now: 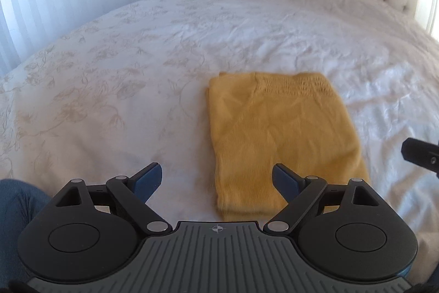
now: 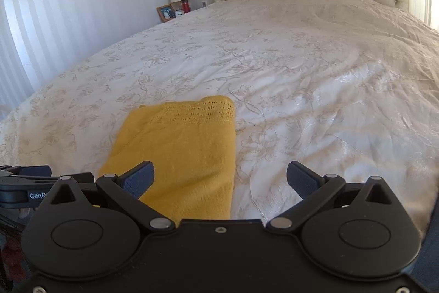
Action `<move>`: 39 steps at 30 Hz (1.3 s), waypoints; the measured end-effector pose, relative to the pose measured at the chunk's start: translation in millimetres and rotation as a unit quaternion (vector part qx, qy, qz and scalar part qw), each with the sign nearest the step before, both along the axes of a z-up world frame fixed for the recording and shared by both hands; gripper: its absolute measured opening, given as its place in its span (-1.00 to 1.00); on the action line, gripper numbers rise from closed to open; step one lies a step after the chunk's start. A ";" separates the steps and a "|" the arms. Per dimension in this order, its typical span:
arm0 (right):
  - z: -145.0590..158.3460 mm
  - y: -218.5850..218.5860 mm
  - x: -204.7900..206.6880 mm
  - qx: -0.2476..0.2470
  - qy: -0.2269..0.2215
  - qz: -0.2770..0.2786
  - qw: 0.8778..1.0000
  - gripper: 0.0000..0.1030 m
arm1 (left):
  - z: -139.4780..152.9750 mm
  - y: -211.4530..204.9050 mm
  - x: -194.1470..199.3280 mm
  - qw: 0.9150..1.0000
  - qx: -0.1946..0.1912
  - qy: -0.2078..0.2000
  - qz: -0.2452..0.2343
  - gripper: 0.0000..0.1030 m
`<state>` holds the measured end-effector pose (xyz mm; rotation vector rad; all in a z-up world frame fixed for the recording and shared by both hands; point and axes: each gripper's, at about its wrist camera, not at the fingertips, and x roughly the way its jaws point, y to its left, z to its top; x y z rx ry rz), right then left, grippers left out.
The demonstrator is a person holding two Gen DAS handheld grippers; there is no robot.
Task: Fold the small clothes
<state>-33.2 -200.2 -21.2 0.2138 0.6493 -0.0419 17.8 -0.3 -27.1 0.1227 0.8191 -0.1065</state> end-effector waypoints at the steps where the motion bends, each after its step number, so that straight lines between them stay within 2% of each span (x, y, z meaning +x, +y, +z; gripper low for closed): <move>1: 1.1 2.3 -2.5 -0.006 0.001 -0.007 1.000 0.99 | -1.1 -0.9 -1.9 1.000 0.002 0.008 0.003 0.71; 3: 2.1 5.3 -5.9 -0.017 0.003 -0.017 1.000 0.99 | -2.4 -2.2 -4.2 1.000 0.007 0.020 0.005 0.71; 7: 1.9 14.9 -8.4 -0.043 0.018 -0.028 0.999 0.98 | -2.2 -5.5 -15.3 1.000 0.023 0.015 0.005 0.71; 10: 3.0 21.7 -12.4 -0.056 0.014 -0.021 0.998 0.98 | -0.2 -5.5 -20.4 1.000 0.021 0.013 0.000 0.71; 16: 4.2 25.9 -18.3 -0.025 0.009 0.007 1.000 0.98 | 1.0 -6.2 -27.6 0.999 0.016 0.025 -0.012 0.71; 21: 2.1 31.4 -19.0 -0.037 0.017 0.013 0.999 0.98 | 0.1 -5.3 -32.9 0.999 0.009 0.035 -0.018 0.71; 39: -0.7 34.4 -15.4 -0.039 0.029 0.027 0.998 0.98 | 0.6 4.8 -28.5 0.999 0.002 0.039 0.013 0.71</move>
